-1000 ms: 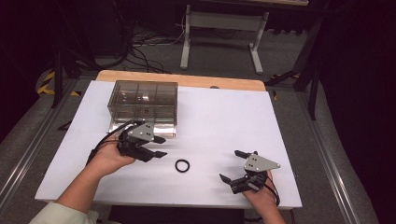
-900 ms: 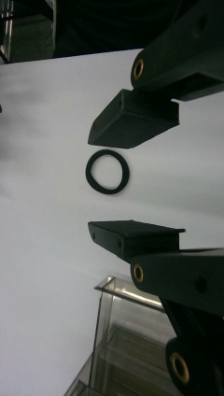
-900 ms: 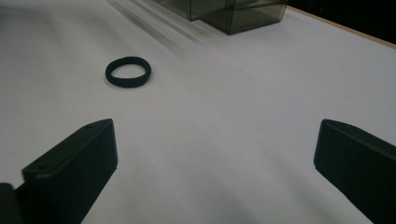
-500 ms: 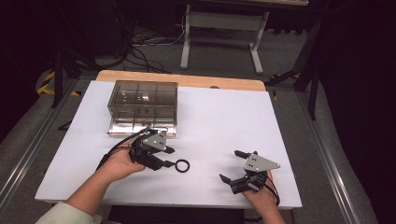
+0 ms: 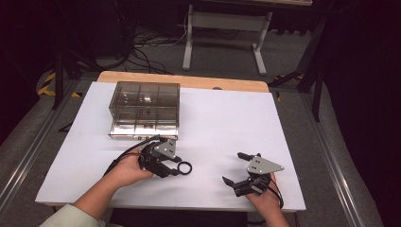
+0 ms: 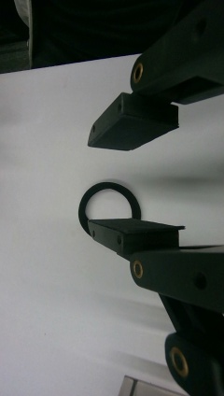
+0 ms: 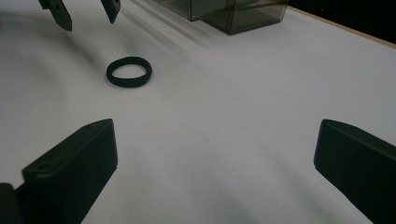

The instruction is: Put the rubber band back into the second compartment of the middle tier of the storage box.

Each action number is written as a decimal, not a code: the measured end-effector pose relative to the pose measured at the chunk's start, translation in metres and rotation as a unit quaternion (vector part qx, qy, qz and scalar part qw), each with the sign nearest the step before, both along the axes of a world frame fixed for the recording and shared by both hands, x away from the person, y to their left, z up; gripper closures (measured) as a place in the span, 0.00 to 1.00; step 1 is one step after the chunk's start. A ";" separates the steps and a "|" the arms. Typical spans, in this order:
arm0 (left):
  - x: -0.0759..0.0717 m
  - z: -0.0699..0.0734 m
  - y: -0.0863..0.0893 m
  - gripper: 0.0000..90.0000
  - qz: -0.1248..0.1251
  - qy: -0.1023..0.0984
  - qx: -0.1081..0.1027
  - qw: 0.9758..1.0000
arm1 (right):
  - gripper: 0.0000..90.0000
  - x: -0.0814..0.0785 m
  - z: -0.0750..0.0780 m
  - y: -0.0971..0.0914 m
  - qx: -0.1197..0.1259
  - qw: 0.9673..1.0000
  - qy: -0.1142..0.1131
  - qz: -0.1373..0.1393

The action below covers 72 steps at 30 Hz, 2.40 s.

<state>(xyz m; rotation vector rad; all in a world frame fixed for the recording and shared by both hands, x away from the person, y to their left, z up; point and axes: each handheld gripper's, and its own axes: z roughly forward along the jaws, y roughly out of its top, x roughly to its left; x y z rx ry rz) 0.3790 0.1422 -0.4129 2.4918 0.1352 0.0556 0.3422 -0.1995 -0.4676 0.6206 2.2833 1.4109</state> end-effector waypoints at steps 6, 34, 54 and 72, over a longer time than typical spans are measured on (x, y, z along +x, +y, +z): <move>0.000 -0.007 -0.007 0.61 -0.004 0.005 0.009 1.000 | 0.00 0.000 0.000 0.000 0.000 1.000 -0.001 0.000; -0.002 -0.031 -0.031 0.81 0.013 -0.004 0.031 0.999 | 0.00 0.000 0.000 0.000 -0.001 1.000 -0.003 0.004; -0.005 -0.017 -0.026 0.96 0.028 -0.008 0.006 1.000 | 0.00 0.000 0.000 0.000 -0.001 1.000 -0.004 0.004; -0.002 0.005 -0.008 0.96 0.050 -0.018 -0.038 0.998 | 0.00 0.000 0.000 0.000 0.000 1.000 -0.004 0.004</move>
